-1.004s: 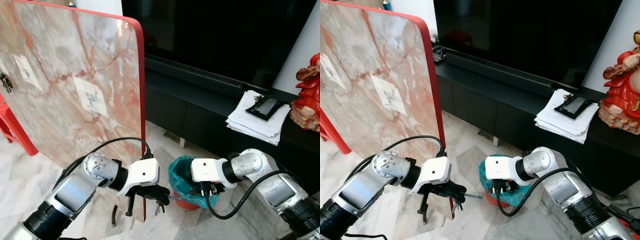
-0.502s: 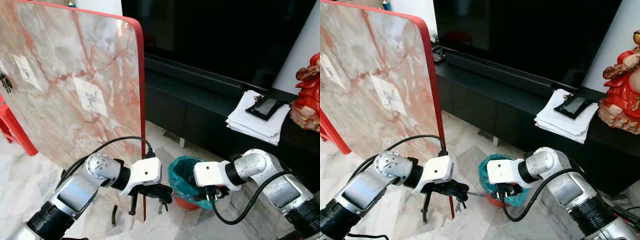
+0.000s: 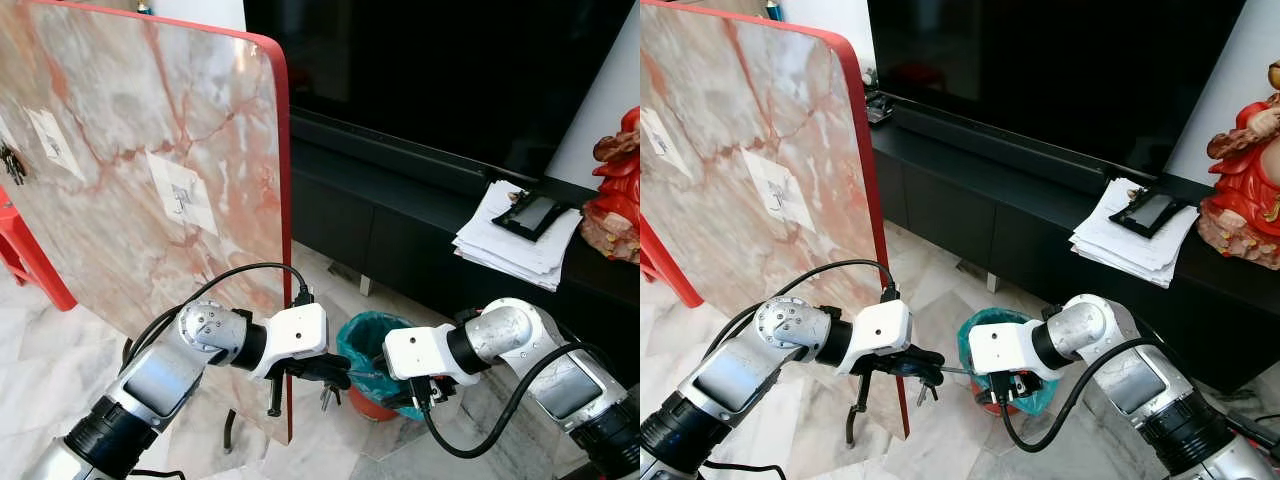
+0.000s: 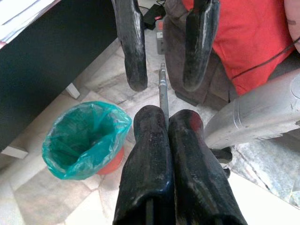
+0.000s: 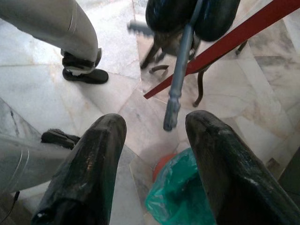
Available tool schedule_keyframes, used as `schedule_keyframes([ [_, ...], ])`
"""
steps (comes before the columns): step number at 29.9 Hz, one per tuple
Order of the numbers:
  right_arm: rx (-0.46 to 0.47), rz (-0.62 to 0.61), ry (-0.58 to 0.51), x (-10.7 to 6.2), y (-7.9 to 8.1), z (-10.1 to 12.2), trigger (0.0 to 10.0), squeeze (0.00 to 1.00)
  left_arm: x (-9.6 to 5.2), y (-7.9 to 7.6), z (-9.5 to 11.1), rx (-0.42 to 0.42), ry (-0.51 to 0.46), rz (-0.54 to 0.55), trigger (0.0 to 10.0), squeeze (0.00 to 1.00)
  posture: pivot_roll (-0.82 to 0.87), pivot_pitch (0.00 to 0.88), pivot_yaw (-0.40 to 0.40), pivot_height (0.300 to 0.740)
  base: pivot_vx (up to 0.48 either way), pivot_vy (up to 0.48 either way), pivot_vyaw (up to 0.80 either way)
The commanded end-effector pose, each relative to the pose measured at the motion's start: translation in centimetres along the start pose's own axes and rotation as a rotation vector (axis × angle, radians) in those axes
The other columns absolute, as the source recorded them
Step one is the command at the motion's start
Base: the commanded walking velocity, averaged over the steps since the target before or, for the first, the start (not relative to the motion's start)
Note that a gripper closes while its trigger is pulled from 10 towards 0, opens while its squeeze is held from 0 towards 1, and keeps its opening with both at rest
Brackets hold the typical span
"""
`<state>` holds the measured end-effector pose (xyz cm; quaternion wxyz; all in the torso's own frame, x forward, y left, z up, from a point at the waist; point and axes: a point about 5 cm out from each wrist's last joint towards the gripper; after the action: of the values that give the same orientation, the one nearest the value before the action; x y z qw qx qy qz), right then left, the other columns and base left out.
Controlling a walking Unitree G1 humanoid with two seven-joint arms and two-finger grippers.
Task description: Hang keys on a hook
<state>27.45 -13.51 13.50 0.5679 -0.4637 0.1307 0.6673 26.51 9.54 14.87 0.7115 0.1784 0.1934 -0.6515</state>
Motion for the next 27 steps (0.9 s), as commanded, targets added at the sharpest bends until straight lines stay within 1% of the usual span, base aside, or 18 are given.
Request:
schedule_keyframes([
  [1, -0.012, -0.026, -0.042, -0.3, -0.4, 0.9, 10.0, 0.0, 0.0, 0.4, 0.1, 0.028, 0.016, 0.022, 10.0, 0.0, 0.05, 0.024, -0.021, 0.74, 0.0, 0.0, 0.0],
  [4, -0.008, -0.03, -0.072, -0.4, -0.6, 1.5, 10.0, 0.0, 0.1, 0.5, 0.0, 0.033, 0.016, 0.027, 10.0, 0.0, 0.05, 0.026, -0.022, 0.74, 0.0, 0.0, 0.0],
  [9, -0.019, -0.011, -0.073, -0.2, -0.3, 1.6, 10.0, 0.0, 0.1, 0.6, 0.1, 0.039, 0.013, 0.038, 10.0, 0.0, 0.05, 0.029, -0.024, 0.74, 0.0, 0.0, 0.0],
  [10, -0.018, -0.011, -0.072, -0.2, -0.3, 1.5, 9.7, 0.0, 0.1, 0.6, 0.1, 0.04, 0.013, 0.038, 10.0, 0.0, 0.05, 0.03, -0.023, 0.74, 0.0, 0.0, 0.0],
  [11, -0.016, -0.01, -0.073, -0.1, -0.3, 1.6, 4.2, 0.0, 0.1, 0.6, 0.1, 0.041, 0.013, 0.039, 10.0, 0.0, 0.05, 0.03, -0.024, 0.74, 0.0, 0.0, 0.0],
  [12, -0.014, -0.009, -0.074, -0.2, -0.3, 1.6, 2.6, 0.0, 0.0, 0.7, 0.1, 0.043, 0.012, 0.042, 10.0, 0.0, 0.05, 0.03, -0.024, 0.74, 0.0, 0.0, 0.0],
  [13, -0.015, -0.006, -0.077, -0.1, -0.3, 1.6, 0.0, 0.0, 0.0, 0.7, 0.1, 0.043, 0.011, 0.043, 10.0, 0.0, 0.05, 0.03, -0.024, 0.74, 0.0, 0.0, 0.0],
  [17, -0.015, -0.005, -0.071, 0.0, -0.3, 1.6, 0.0, 0.0, 0.1, 0.7, 0.2, 0.043, 0.007, 0.044, 10.0, 0.0, 0.05, 0.032, -0.025, 0.74, 0.0, 0.0, 0.0],
  [18, -0.015, -0.006, -0.064, 0.1, -0.3, 1.5, 0.2, 0.0, 0.1, 0.7, 0.3, 0.045, 0.003, 0.042, 10.0, 0.0, 0.05, 0.032, -0.025, 0.74, 0.0, 0.0, 0.0],
  [20, -0.018, -0.004, -0.06, 0.2, -0.3, 1.5, 0.0, 0.0, 0.2, 0.7, 0.3, 0.045, -0.001, 0.042, 10.0, 0.0, 0.05, 0.034, -0.024, 0.74, 0.0, 0.0, 0.0],
  [23, -0.026, 0.006, -0.072, 0.4, -0.2, 2.0, 0.0, 0.0, 0.2, 0.7, 0.3, 0.045, -0.003, 0.041, 10.0, 0.0, 0.05, 0.034, -0.024, 0.74, 0.0, 0.0, 0.0],
  [24, -0.026, 0.006, -0.073, 0.5, -0.2, 2.0, 0.9, 0.0, 0.2, 0.7, 0.3, 0.045, -0.004, 0.041, 10.0, 0.0, 0.05, 0.034, -0.024, 0.74, 0.0, 0.0, 0.0],
  [25, -0.029, 0.008, -0.07, 0.5, -0.1, 2.0, 3.5, 0.0, 0.2, 0.7, 0.3, 0.045, -0.006, 0.042, 10.0, 0.0, 0.05, 0.034, -0.024, 0.74, 0.0, 0.0, 0.0],
  [26, -0.03, 0.009, -0.068, 0.6, -0.1, 2.0, 10.0, 0.0, 0.1, 0.7, 0.3, 0.046, -0.007, 0.042, 10.0, 0.0, 0.05, 0.034, -0.024, 0.74, 0.0, 0.0, 0.0],
  [27, -0.03, 0.015, -0.064, 0.7, 0.0, 1.9, 10.0, 0.0, 0.1, 0.8, 0.4, 0.046, -0.007, 0.044, 10.0, 0.0, 0.06, 0.036, -0.023, 0.74, 0.0, 0.0, 0.0],
])
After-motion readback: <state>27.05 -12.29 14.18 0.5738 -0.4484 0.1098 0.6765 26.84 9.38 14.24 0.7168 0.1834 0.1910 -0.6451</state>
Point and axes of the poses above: a point about 5 cm out from each wrist's last joint towards the gripper, its own x axis pointing out of the wrist towards the gripper, its own z axis along the axis of the wrist's last joint, y = z × x, and after that the axes turned 15 degrees about -x, right-handed
